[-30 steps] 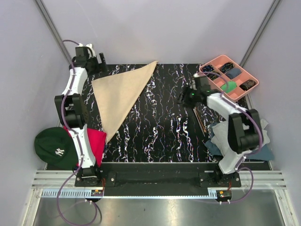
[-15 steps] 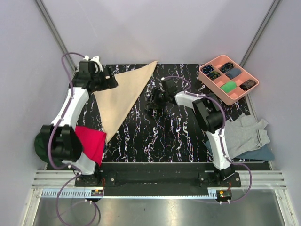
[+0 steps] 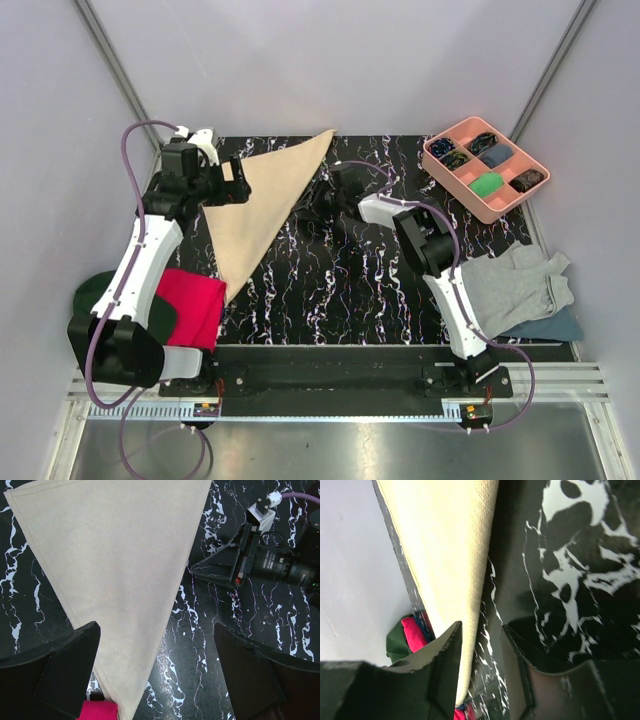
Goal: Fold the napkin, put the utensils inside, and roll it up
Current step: Fold the napkin
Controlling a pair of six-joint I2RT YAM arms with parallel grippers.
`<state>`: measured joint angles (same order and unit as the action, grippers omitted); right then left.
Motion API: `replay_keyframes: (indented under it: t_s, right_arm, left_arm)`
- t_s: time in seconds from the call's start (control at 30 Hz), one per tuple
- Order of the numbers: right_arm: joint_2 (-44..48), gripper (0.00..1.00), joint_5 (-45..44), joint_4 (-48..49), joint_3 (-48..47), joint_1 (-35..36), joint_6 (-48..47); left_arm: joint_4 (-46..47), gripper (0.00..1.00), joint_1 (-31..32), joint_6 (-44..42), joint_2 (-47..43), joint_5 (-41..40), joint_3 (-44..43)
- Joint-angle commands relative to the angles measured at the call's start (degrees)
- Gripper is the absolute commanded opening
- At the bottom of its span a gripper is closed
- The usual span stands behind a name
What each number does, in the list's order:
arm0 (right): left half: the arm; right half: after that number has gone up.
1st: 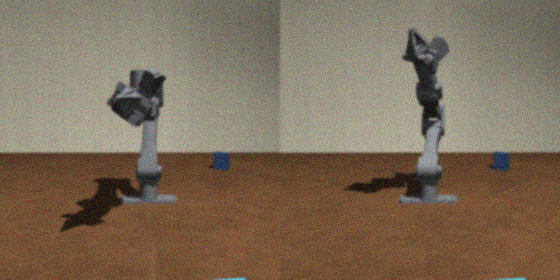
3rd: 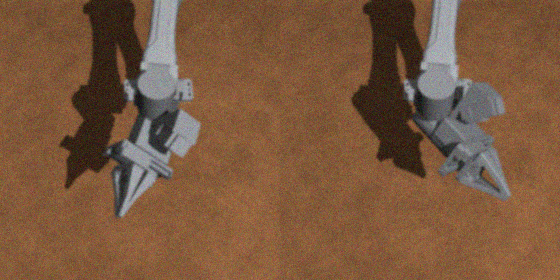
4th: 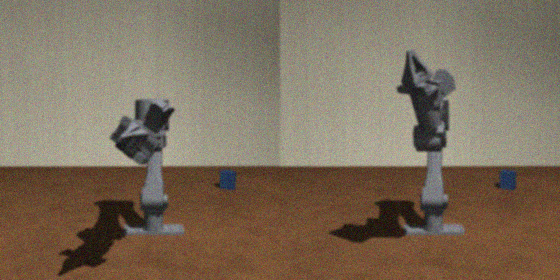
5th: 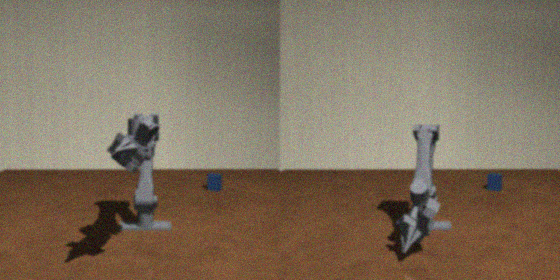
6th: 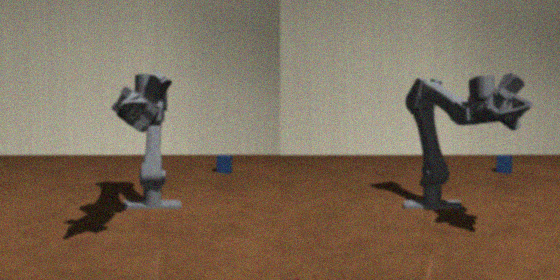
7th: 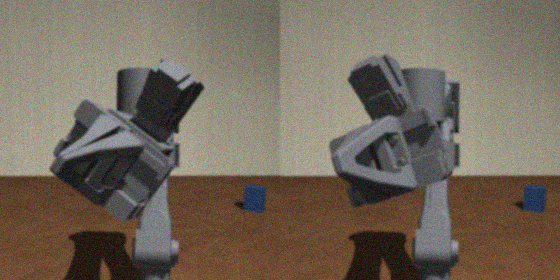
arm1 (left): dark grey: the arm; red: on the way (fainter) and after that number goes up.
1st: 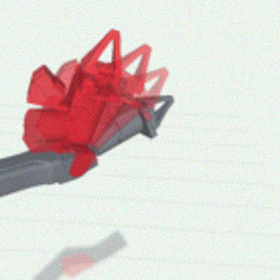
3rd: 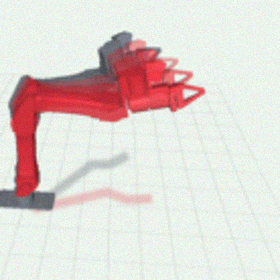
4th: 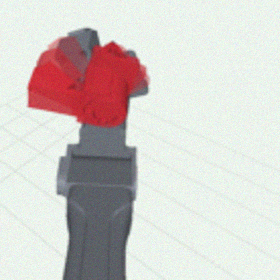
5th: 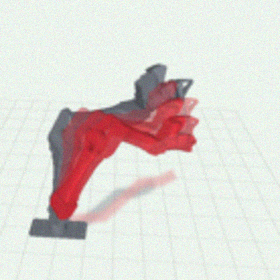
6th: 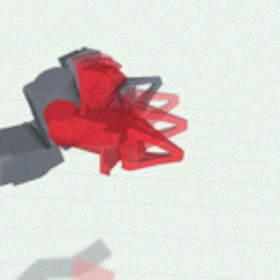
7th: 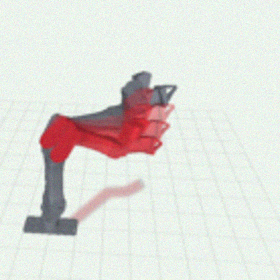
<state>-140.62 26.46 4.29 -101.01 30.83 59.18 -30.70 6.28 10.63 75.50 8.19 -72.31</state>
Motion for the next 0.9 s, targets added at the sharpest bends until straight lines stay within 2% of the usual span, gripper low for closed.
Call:
replay_keyframes:
  t_s: [0.0, 0.27, 0.53, 0.73, 0.87]
  right_arm:
    - [-3.3, 0.45, -3.4, -0.3, -3.1, 1.4, 2.3]
    - [-4.7, 0.41, -6.0, -1.7, -5.1, 2.0, 3.0]
    - [-5.9, 0.30, -6.6, -4.0, -7.9, 2.0, 2.1]
    - [-6.8, 0.28, -6.8, -5.7, -9.3, 2.1, 2.2]
    - [-7.0, 0.20, -6.8, -5.7, -9.7, 2.2, 2.3]
  left_arm:
    - [1.3, 0.99, 0.0, -0.7, -0.9, 1.0, 0.2]
    - [1.3, 0.99, 0.0, -0.4, -1.9, 1.7, 0.1]
    - [1.2, 0.99, -0.1, -0.1, -1.9, 2.3, -0.2]
    - [1.3, 0.99, -0.2, 0.1, -2.1, 2.3, -0.2]
    - [1.2, 0.99, -0.5, 0.3, -2.1, 2.2, -0.2]
